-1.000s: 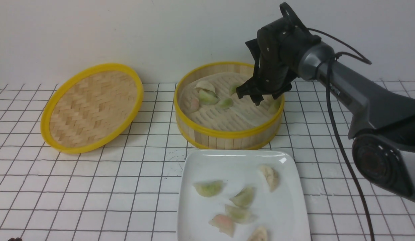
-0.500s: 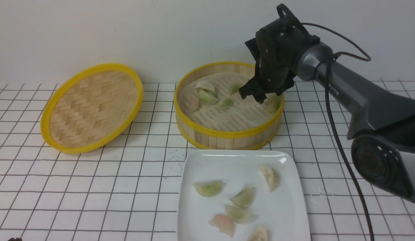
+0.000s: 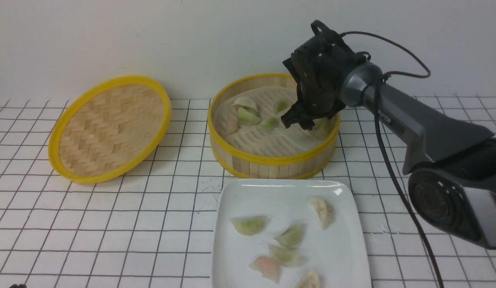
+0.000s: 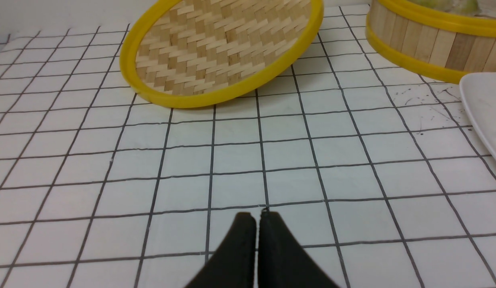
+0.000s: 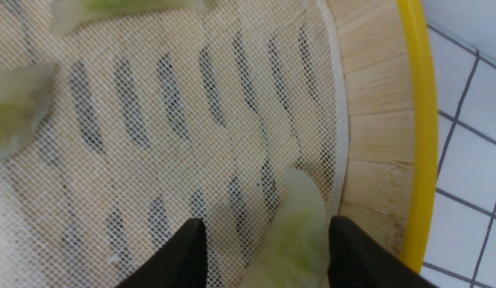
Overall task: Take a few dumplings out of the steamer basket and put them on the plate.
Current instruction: Use the right arm to grab a dumpling from inside the steamer, then use the right arm to put the dumpling into the plate
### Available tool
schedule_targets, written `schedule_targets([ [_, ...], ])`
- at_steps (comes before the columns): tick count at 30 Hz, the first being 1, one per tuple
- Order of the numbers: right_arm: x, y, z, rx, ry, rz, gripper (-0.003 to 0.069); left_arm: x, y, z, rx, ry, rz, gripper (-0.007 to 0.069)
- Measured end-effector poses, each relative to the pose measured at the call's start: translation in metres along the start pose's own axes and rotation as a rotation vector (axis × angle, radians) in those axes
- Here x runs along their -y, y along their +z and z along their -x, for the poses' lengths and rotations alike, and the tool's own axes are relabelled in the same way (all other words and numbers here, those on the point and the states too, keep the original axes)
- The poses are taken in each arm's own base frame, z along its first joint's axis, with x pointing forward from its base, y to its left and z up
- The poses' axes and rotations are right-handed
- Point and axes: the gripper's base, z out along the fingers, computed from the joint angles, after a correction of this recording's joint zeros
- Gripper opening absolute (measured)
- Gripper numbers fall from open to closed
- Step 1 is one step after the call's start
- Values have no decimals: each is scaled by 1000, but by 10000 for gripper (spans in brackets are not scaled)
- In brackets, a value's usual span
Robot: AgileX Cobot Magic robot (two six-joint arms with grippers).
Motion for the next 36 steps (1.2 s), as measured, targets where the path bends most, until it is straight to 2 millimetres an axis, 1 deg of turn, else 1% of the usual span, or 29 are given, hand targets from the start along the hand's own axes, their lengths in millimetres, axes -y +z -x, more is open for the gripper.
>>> schedule_targets([
  [6, -2, 6, -4, -10, 0, -2, 375, 0, 0, 0, 0, 0, 0, -6],
  [9, -2, 6, -4, -9, 1, 1, 338, 0, 0, 0, 0, 0, 0, -6],
  [12, 2, 5, -3, -4, -10, -10, 176, 0, 0, 0, 0, 0, 0, -6],
  [13, 2, 4, -3, -2, -8, -7, 152, 0, 0, 0, 0, 0, 0, -6],
  [14, 4, -1, -1, 9, 6, 6, 83, 0, 0, 0, 0, 0, 0, -6],
  [16, 5, -10, 1, 7, 26, 34, 76, 0, 0, 0, 0, 0, 0, -6],
  [18, 7, -28, 4, 28, 45, 70, 76, 0, 0, 0, 0, 0, 0, -6],
  [19, 9, -33, 6, 36, 48, 74, 76, 0, 0, 0, 0, 0, 0, -6],
  [20, 14, -56, 9, 70, 59, 102, 76, 0, 0, 0, 0, 0, 0, -6],
  [21, 16, -62, 10, 80, 62, 110, 76, 0, 0, 0, 0, 0, 0, -6],
  [23, 26, -103, 10, 127, 83, 160, 76, 0, 0, 0, 0, 0, 0, -6],
  [24, 29, -119, 7, 133, 93, 187, 76, 0, 0, 0, 0, 0, 0, -6],
  [25, 29, -133, -2, 118, 97, 231, 76, 0, 0, 0, 0, 0, 0, -6],
  [26, 30, -141, -3, 127, 99, 238, 76, 0, 0, 0, 0, 0, 0, -6],
  [27, 29, -153, -14, 107, 96, 277, 76, 0, 0, 0, 0, 0, 0, -6],
  [28, 25, -160, -22, 88, 89, 304, 76, 0, 0, 0, 0, 0, 0, -6],
  [29, 16, -167, -41, 35, 75, 354, 76, 0, 0, 0, 0, 0, 0, -6],
  [32, -4, -162, -69, -71, 46, 407, 76, 0, 0, 0, 0, 0, 0, -6],
  [33, -13, -153, -82, -132, 32, 420, 76, 0, 0, 0, 0, 0, 0, -6],
  [35, -25, -136, -99, -218, 12, 426, 76, 0, 0, 0, 0, 0, 0, -6],
  [36, -26, -134, -101, -228, 12, 427, 76, 0, 0, 0, 0, 0, 0, -6],
])
